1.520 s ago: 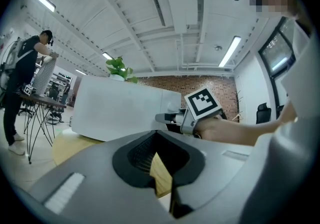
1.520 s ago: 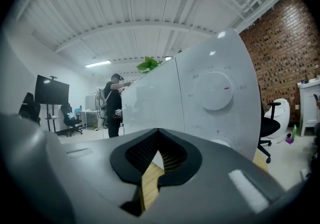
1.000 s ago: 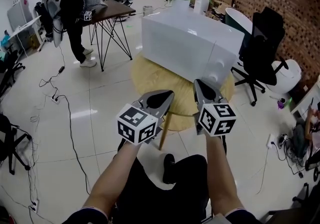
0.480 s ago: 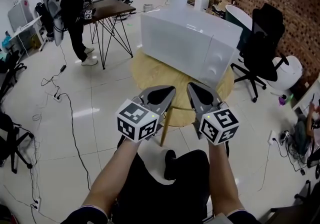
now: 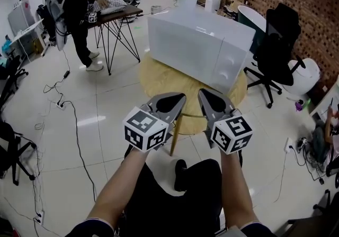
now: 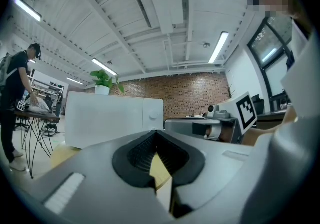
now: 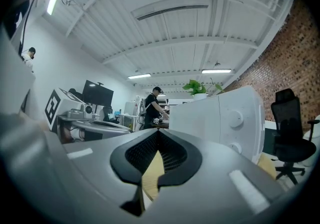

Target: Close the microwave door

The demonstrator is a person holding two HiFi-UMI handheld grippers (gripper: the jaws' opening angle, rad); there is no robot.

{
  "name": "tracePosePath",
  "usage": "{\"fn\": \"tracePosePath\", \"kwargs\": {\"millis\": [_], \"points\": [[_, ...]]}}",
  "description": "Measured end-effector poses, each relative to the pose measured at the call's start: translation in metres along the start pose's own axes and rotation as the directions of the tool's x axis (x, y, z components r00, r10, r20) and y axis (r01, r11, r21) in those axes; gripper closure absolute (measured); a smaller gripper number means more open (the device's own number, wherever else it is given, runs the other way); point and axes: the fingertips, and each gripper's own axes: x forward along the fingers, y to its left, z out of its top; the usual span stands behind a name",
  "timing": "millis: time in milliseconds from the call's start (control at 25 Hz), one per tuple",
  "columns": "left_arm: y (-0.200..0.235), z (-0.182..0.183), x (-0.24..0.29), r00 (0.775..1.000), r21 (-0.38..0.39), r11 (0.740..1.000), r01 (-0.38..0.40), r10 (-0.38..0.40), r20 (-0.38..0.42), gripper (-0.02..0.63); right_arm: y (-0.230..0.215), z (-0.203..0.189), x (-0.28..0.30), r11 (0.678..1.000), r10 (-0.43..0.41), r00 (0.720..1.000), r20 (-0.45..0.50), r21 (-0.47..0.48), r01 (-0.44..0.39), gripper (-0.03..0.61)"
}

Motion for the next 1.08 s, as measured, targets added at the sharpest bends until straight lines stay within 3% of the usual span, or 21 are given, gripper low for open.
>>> {"fn": "tracePosePath", "kwargs": {"millis": [1080], "points": [[-0.0039,0.0011,0.0021,1.000,0.010,1.000,0.007,-0.007,-0.001,0.611,-0.0023,0.0005,0.0007,1.000,-0.002,1.000,-0.010,0.001,0.002,0.578]]}}
